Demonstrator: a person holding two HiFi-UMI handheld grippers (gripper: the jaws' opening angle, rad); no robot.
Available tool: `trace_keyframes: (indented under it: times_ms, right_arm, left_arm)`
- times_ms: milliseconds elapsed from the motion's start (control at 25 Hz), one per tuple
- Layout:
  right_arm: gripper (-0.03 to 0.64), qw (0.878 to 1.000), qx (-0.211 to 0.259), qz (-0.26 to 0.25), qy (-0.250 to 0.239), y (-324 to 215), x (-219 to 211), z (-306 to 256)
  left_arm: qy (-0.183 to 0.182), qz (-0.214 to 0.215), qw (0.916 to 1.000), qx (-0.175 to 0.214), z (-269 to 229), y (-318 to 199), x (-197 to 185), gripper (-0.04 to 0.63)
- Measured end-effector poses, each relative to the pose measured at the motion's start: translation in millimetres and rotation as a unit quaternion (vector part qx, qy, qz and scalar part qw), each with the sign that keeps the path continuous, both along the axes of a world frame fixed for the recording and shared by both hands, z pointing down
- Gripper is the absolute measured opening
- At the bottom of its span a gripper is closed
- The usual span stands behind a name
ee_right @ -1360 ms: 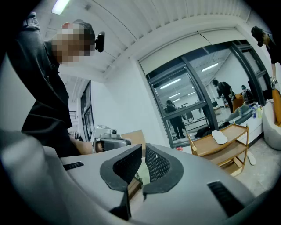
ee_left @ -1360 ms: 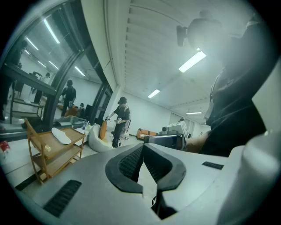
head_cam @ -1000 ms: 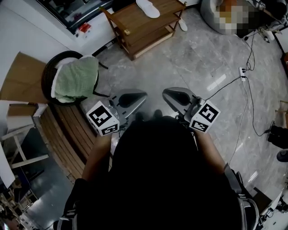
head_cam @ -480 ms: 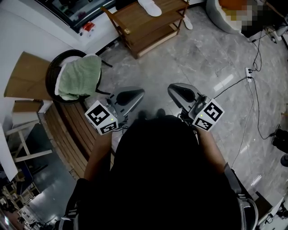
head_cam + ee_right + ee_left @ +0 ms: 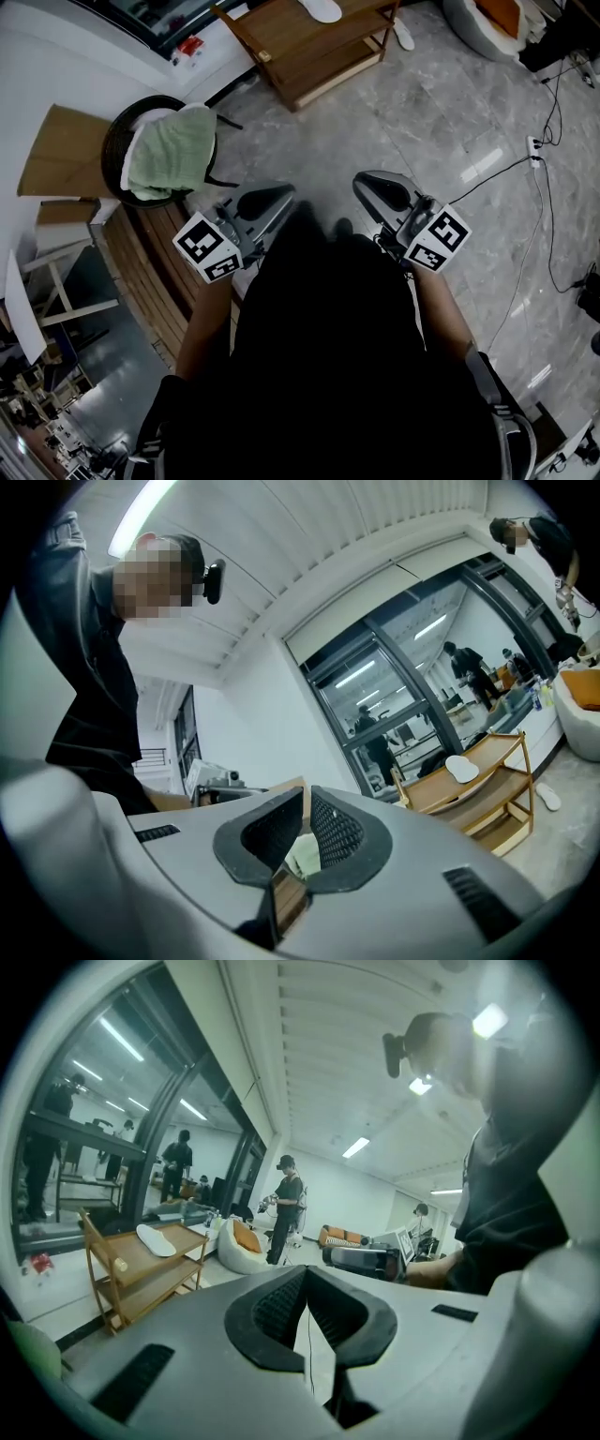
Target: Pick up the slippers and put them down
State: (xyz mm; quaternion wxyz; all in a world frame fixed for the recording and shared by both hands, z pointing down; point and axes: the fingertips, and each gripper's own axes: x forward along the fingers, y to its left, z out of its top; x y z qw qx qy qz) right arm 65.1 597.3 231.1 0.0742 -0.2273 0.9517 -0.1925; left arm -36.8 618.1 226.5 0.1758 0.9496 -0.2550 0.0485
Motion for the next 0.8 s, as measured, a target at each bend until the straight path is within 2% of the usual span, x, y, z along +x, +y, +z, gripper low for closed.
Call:
trace_keyframes:
  times_ms: [240,480,800]
  right_arm:
    - [0.034,1.000,-0.009,0.011,0.005,-26.6,-4.9,9.8]
    - [0.034,0.999,-0.023,0.023,0.022,-69.0,-11.5,13.4]
    - [0.034,0.998,-0.020,0.018,0.054,-168.8,-63.7,5.3]
  left_arm:
    - [0.015,0.006,0.9998,-0.008,9.1,-30.5,-5.7,0.011]
    - [0.038,0.016,0.9991,-0.010,17.7,-86.2,-10.7,0.011]
    - [0.069,0.007,0.9976,0.006,15.1,-195.2,-62.8,0.009]
